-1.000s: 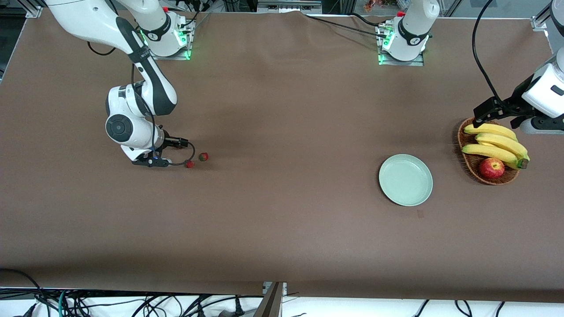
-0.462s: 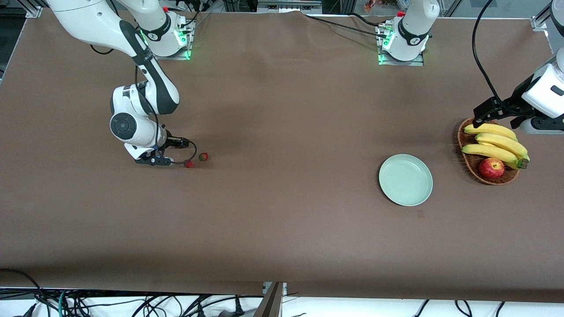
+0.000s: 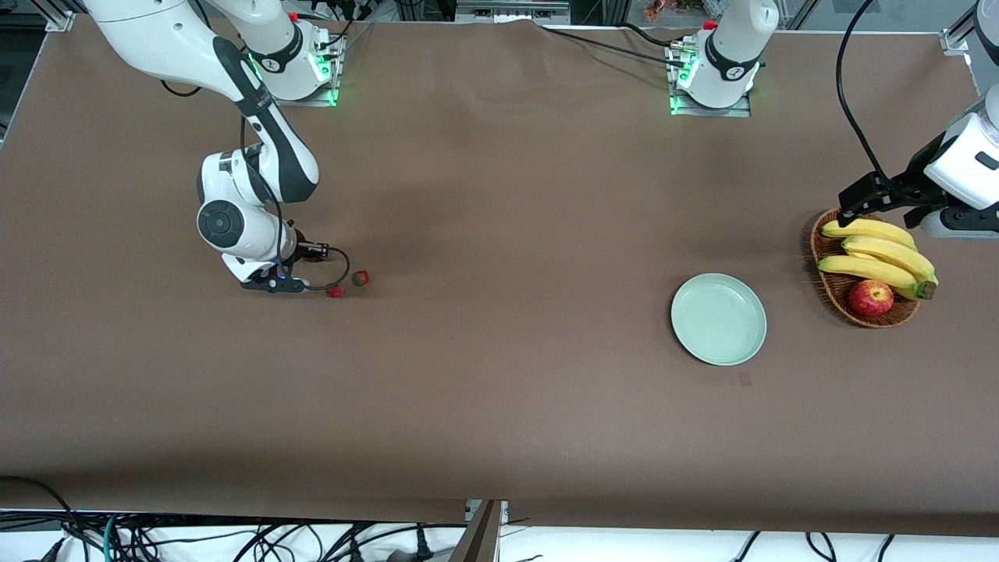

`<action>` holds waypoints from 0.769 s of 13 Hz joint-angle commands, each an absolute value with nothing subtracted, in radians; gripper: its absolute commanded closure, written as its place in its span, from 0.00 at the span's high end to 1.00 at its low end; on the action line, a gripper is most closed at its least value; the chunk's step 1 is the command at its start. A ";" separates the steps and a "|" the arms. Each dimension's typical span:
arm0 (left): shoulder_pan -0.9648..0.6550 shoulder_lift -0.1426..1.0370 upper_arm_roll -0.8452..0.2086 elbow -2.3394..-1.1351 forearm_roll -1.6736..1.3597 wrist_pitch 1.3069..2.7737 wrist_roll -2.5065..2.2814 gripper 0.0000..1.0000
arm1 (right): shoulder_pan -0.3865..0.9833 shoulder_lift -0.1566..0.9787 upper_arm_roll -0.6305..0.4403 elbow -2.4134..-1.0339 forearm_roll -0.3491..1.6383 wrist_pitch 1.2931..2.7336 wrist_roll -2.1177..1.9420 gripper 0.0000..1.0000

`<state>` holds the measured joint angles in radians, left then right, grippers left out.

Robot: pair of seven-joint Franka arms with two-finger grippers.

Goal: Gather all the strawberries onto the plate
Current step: 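Reach the right gripper down and grasp one red strawberry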

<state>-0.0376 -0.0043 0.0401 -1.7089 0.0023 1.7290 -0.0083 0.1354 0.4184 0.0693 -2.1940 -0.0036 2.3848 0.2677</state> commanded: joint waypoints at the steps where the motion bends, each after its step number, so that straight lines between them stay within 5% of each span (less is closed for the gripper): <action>1: -0.031 -0.011 0.038 -1.720 -0.015 1.741 0.011 1.00 | 0.133 0.410 0.075 -2.210 -0.015 2.404 0.262 0.13; 6: -0.028 -0.011 0.038 -1.721 -0.015 1.741 0.011 1.00 | 0.136 0.402 0.190 -2.061 -0.012 2.364 0.275 0.09; 10: -0.014 -0.011 0.038 -1.721 -0.015 1.741 0.011 1.00 | 0.291 0.500 0.235 -1.848 -0.012 2.364 0.583 0.09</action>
<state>-0.0220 -0.0042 0.0407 -1.7100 0.0023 1.7290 -0.0083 0.2142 0.4223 0.2328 -1.9760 -0.0044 2.3852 0.4453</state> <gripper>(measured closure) 0.000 0.612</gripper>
